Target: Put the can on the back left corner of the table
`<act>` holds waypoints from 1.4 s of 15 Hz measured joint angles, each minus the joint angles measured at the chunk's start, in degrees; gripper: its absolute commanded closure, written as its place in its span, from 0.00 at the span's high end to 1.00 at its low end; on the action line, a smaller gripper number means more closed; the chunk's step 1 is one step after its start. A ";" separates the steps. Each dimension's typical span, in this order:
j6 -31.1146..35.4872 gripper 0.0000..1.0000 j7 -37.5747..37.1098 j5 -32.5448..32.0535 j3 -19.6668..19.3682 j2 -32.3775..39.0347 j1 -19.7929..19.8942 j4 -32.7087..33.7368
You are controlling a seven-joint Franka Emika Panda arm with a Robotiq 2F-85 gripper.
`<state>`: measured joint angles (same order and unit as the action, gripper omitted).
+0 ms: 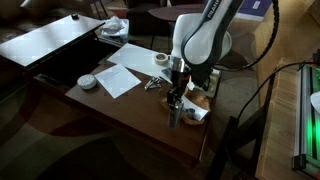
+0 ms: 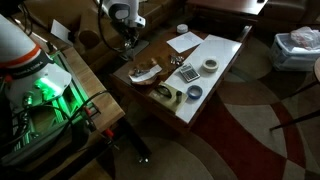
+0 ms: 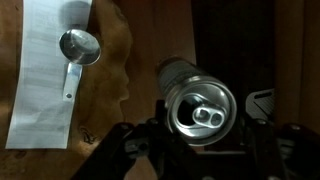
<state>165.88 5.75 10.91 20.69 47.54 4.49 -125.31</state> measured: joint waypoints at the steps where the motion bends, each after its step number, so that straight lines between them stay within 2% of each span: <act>1: 0.00 0.37 0.00 -0.04 -0.01 -0.14 -0.01 0.04; 3: 0.00 0.37 -0.03 -0.50 -0.40 -0.15 -0.77 0.12; 7: 2.04 0.37 -0.58 -1.11 -2.00 -0.77 -5.72 -2.98; 15: 22.48 0.37 -5.10 -1.49 -5.11 -1.62 -15.67 -16.36; 21: 24.04 0.37 -5.57 -5.22 -5.29 -0.77 -16.58 -17.47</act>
<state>189.92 0.18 5.70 15.40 46.77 -12.09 -142.78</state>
